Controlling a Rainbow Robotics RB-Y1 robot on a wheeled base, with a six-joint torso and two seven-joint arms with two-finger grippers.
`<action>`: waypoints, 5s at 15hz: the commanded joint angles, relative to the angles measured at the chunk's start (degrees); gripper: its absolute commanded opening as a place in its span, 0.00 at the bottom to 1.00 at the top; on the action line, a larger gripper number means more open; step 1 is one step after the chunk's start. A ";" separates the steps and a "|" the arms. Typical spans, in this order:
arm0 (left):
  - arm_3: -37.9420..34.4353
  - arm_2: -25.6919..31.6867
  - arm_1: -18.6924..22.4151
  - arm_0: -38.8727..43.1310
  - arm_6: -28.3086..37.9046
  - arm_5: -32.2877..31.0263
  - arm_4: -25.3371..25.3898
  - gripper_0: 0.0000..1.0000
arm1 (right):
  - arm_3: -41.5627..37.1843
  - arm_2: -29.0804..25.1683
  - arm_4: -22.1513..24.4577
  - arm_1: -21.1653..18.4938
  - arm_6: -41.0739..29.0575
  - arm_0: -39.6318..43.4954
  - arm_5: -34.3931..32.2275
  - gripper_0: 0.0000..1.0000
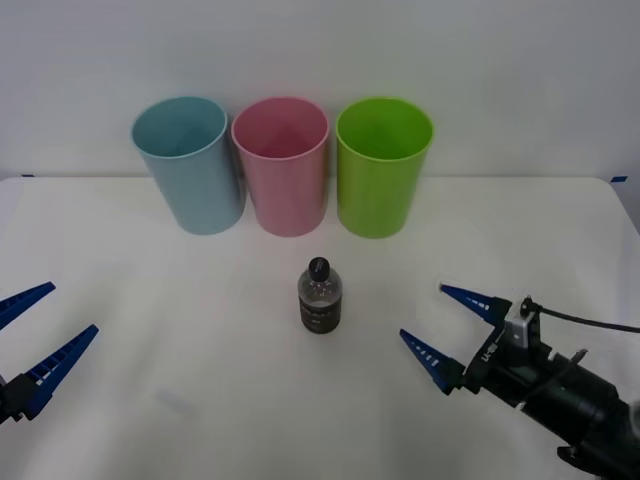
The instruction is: Grasp the object on the table and drop it into the matching bin: aluminum can to the light blue bin, PET bottle to the pink bin.
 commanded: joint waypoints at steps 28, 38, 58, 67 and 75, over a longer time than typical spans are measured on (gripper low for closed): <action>0.00 0.00 0.00 0.00 0.00 0.00 0.00 1.00 | 9.39 21.84 0.42 7.04 2.01 -17.20 24.03 1.00; 0.00 0.00 0.00 0.00 0.00 0.00 0.00 1.00 | 10.45 21.66 0.42 8.00 2.62 -18.26 25.08 1.00; 0.00 0.00 0.00 0.00 0.00 0.00 0.00 1.00 | 0.69 18.85 -4.07 1.59 1.39 -16.32 21.66 0.00; 0.00 0.00 0.00 0.00 0.00 0.00 0.00 1.00 | -13.02 13.14 -4.24 -4.92 -8.28 -12.37 21.13 0.00; 0.00 0.00 0.00 0.00 0.00 0.00 0.00 1.00 | -15.48 10.32 -3.54 -8.52 -20.58 -20.37 23.85 0.00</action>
